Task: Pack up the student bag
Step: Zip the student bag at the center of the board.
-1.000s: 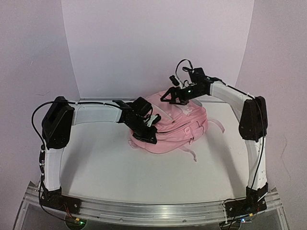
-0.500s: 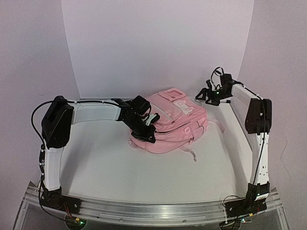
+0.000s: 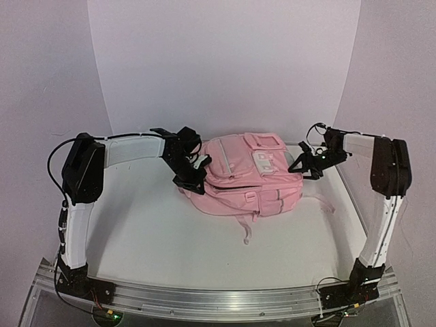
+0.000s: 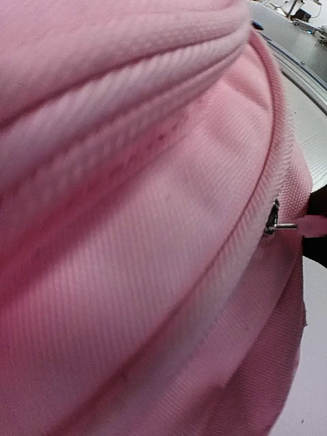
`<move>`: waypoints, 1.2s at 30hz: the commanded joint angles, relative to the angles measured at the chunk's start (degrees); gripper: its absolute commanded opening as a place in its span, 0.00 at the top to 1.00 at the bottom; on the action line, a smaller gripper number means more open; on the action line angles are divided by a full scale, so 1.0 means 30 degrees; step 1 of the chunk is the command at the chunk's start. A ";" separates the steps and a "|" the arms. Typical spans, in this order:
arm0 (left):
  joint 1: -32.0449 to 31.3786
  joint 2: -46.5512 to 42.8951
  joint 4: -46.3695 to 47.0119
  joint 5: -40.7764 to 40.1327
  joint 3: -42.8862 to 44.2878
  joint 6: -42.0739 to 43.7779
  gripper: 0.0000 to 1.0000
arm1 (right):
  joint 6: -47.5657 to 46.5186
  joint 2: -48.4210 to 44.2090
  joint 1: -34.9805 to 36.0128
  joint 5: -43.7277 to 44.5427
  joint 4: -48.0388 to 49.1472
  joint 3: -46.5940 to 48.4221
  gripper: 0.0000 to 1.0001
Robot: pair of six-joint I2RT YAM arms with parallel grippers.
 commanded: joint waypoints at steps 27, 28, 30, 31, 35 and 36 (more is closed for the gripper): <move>0.1124 0.1443 0.0763 0.0133 0.2696 0.2393 1.00 | -0.0781 -0.0955 0.9729 0.0754 0.1023 0.6448 0.43; 0.1119 0.1359 0.0848 0.0232 0.2597 0.2314 1.00 | -0.0187 -0.0401 0.9835 0.0891 0.1553 0.6562 0.47; 0.1124 0.1141 0.0881 0.0353 0.2407 0.2197 1.00 | 0.0823 0.1040 0.9877 0.1460 0.2420 0.6898 0.50; 0.1123 0.0999 0.0879 0.0377 0.2246 0.2161 1.00 | 0.1154 0.1691 0.9867 0.1922 0.2609 0.7154 0.51; 0.1089 -0.0066 0.0908 0.0366 0.1194 0.2206 1.00 | 0.2340 0.3102 0.9622 0.3184 0.3574 0.7425 0.54; 0.1082 -0.0420 0.0846 0.0319 0.0882 0.2246 1.00 | 0.2981 0.3276 0.9522 0.3310 0.3891 0.7352 0.55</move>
